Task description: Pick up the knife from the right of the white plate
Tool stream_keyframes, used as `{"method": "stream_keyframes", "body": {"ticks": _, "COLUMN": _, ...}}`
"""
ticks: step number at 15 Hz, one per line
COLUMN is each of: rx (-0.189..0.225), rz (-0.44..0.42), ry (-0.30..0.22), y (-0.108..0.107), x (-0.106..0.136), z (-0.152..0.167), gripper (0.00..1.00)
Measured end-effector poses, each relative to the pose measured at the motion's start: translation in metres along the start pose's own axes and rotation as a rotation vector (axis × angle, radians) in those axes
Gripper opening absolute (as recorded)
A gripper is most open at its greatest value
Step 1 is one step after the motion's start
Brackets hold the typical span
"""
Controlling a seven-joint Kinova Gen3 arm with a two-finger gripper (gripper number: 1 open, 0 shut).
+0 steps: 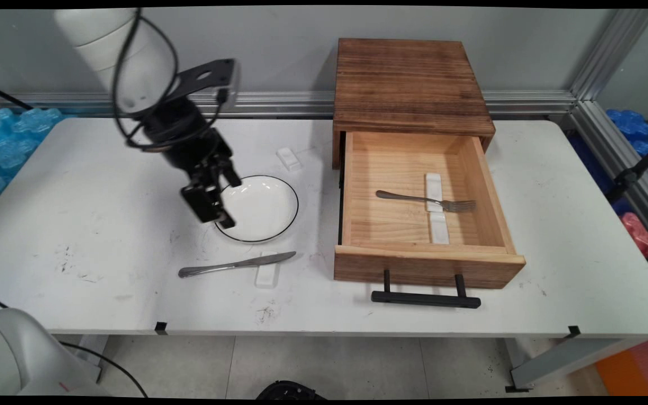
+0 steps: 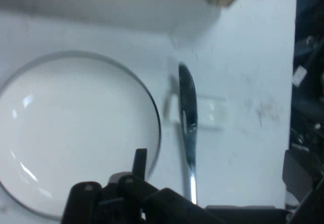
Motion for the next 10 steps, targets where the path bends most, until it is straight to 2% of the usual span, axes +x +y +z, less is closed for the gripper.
{"method": "stream_keyframes", "body": {"ticks": 6, "rx": -0.001, "rz": -0.027, "ry": -0.049, "y": 0.014, "x": -0.051, "z": 0.009, "gripper": 1.00}}
{"method": "stream_keyframes", "body": {"ticks": 10, "rx": 0.031, "rz": -0.069, "ry": -0.053, "y": 0.020, "x": -0.073, "z": 0.033, "gripper": 1.00}}
